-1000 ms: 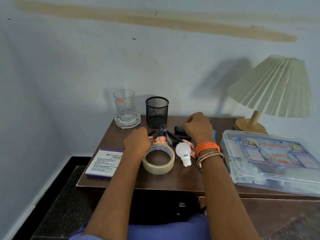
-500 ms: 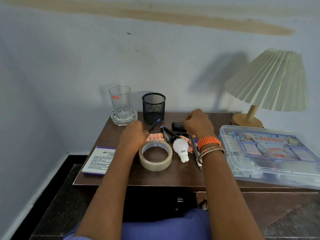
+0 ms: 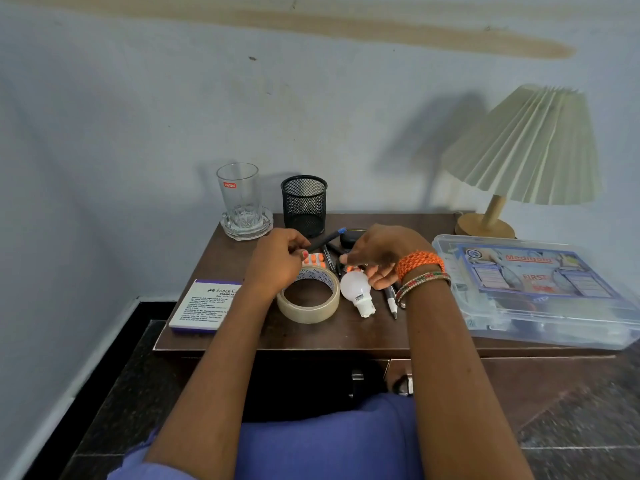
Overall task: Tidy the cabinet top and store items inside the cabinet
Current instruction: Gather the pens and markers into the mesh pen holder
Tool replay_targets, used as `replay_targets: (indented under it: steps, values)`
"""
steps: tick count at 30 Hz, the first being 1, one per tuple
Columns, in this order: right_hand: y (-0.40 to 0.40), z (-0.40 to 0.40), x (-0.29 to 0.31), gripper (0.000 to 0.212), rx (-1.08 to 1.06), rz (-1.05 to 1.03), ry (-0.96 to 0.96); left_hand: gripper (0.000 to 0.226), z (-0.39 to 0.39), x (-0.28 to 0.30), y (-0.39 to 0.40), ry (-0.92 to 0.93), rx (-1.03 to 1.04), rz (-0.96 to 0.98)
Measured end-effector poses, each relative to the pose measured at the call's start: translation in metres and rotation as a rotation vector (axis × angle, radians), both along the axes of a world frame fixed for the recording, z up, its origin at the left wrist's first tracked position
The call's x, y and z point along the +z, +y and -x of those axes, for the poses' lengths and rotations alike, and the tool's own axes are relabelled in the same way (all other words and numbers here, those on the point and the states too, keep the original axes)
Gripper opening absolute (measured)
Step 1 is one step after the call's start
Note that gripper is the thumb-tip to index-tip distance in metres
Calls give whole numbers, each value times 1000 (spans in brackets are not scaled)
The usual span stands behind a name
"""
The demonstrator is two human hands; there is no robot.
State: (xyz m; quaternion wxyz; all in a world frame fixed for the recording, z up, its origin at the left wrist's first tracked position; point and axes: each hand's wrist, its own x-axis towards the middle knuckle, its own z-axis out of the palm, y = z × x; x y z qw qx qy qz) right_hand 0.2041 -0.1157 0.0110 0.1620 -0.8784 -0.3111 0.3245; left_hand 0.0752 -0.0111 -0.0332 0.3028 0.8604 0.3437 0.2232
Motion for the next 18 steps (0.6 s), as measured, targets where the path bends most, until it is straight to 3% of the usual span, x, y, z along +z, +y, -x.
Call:
replay_targets:
  steps: [5,9,13,18]
  values:
    - [-4,7,7,67,205,248,-124,20,-1,1,-4,-14,13,-5]
    - [-1,17,-3,62,202,267,-189,22,6,8,-2,-116,125,37]
    - [-3,11,-2,31,83,-39,-290,26,19,13,4,-125,223,43]
    - [16,24,9,41,-161,-692,-329,20,38,14,21,-290,408,121]
